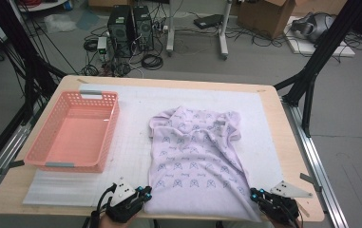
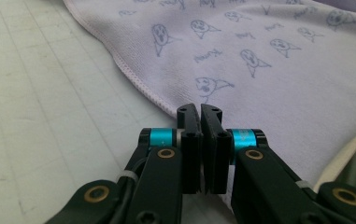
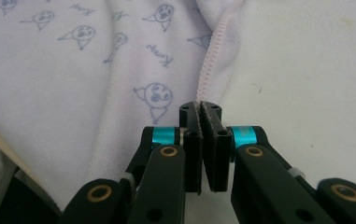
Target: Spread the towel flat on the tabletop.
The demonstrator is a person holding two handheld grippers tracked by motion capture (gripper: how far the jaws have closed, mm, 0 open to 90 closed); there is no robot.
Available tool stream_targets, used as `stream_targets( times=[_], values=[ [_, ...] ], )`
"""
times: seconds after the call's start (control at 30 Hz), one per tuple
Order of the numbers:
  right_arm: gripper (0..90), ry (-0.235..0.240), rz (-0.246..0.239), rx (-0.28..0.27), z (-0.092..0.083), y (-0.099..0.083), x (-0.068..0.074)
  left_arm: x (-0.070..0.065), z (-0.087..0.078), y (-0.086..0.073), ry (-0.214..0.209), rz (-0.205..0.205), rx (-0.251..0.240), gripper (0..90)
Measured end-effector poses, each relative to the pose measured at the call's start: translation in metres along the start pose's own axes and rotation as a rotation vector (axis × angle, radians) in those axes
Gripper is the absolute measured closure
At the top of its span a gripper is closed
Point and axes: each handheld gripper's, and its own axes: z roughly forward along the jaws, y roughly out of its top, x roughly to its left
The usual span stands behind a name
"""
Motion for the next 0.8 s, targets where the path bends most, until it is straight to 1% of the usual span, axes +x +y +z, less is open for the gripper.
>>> stream_targets(
  times=[0.13, 0.23, 0.3, 0.4, 0.53, 0.63, 0.8],
  values=[
    [87.4, 0.018, -0.003, -0.001, -0.002, -0.002, 0.001, -0.001, -0.005, -0.001, -0.019, -0.016, -0.012, 86.4],
    [87.4, 0.031, -0.014, 0.0, -0.004, -0.003, 0.003, -0.001, -0.01, -0.001, -0.037, -0.019, -0.018, 86.3],
    [87.4, 0.037, -0.011, 0.005, -0.007, -0.004, 0.004, -0.002, -0.014, -0.002, -0.05, -0.032, -0.027, 86.3],
    [87.4, 0.038, -0.01, 0.002, -0.009, -0.005, 0.005, -0.003, -0.018, -0.002, -0.064, -0.026, -0.03, 86.2],
    [87.3, 0.041, -0.007, 0.003, -0.01, -0.006, 0.004, -0.003, -0.018, -0.002, -0.064, -0.033, -0.028, 86.0],
    [87.3, 0.039, -0.011, 0.005, -0.009, -0.006, 0.004, -0.003, -0.017, -0.003, -0.065, -0.028, -0.023, 86.0],
    [87.3, 0.046, -0.002, 0.006, -0.009, -0.007, 0.004, -0.003, -0.019, -0.004, -0.075, -0.029, -0.015, 86.2]
  ],
)
